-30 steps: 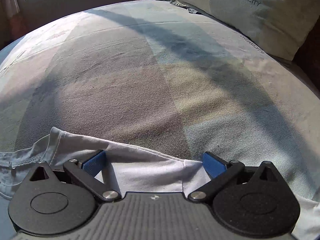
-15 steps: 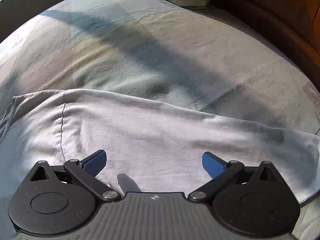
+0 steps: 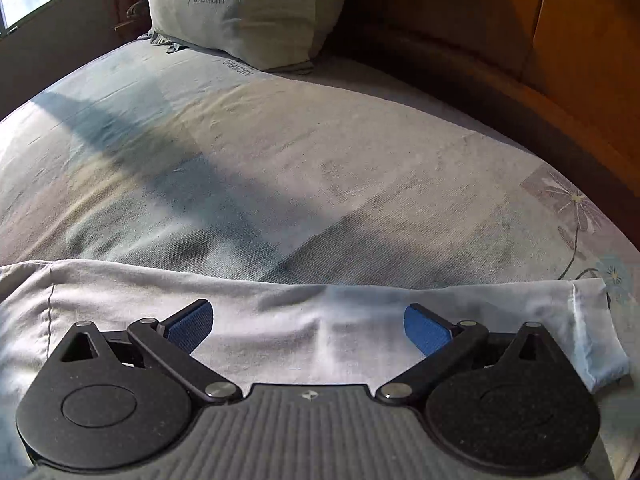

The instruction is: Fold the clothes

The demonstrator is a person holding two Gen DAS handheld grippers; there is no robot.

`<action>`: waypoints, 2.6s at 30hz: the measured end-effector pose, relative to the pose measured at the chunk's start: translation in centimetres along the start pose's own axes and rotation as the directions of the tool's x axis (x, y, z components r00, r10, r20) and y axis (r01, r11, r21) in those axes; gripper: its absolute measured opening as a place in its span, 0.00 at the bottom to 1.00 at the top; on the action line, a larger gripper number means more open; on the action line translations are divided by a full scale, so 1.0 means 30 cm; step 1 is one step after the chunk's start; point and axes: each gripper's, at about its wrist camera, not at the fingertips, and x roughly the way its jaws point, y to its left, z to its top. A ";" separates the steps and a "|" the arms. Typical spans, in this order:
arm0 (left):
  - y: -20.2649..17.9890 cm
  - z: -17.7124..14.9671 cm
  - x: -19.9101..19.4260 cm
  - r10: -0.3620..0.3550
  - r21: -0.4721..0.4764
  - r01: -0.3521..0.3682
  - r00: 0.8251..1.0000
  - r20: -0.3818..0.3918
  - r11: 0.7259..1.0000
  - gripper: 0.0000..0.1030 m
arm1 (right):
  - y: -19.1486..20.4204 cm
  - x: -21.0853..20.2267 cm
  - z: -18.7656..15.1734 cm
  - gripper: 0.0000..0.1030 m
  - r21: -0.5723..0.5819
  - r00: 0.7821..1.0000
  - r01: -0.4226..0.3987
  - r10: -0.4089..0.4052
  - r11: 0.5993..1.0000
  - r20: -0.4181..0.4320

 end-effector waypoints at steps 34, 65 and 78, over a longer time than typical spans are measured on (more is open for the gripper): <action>-0.029 -0.016 0.036 -0.034 0.025 0.034 0.999 -0.016 0.999 0.99 | -0.435 0.035 0.025 1.00 0.076 0.987 0.136 -0.142 0.988 0.082; -0.037 -0.013 0.032 -0.023 0.037 0.024 0.999 -0.025 0.999 0.99 | -0.132 -0.047 -0.121 1.00 -0.080 0.993 -0.104 0.109 0.991 0.053; -0.059 -0.017 0.027 -0.032 0.069 0.034 0.999 -0.039 0.997 0.99 | 0.147 -0.105 -0.125 1.00 -0.217 0.985 -0.161 0.171 0.963 0.025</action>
